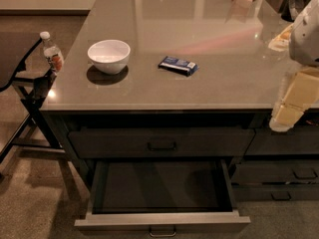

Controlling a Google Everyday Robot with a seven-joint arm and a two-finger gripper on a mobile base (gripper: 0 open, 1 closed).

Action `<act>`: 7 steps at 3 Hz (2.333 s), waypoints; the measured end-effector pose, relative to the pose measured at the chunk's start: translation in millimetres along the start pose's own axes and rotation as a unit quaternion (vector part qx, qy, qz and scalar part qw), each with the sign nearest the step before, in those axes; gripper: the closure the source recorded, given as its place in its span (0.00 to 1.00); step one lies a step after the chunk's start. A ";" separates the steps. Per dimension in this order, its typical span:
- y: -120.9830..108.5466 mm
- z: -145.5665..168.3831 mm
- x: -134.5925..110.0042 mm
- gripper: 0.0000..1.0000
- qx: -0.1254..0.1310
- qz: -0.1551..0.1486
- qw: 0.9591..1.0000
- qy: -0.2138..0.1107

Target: Close middle drawer

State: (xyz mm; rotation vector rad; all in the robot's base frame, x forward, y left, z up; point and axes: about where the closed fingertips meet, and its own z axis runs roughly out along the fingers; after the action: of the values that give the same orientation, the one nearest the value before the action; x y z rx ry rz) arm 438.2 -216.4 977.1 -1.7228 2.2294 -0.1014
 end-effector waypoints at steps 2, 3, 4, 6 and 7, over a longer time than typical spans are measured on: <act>16.7 24.2 9.5 0.00 -0.029 0.001 0.999 -0.015; 53.1 66.4 22.1 0.17 -0.081 -0.003 0.995 -0.049; 104.5 105.5 25.4 0.41 -0.135 -0.014 0.988 -0.079; 113.7 111.8 28.1 0.86 -0.146 -0.013 0.986 -0.076; 126.0 141.6 30.4 1.00 -0.163 0.007 0.983 -0.084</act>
Offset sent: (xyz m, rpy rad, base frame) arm -0.0312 -0.0052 -0.0877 0.1194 0.1584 0.0493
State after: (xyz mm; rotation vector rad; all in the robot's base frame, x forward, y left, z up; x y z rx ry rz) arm 355.9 -191.9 805.4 -1.7964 2.2250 0.4216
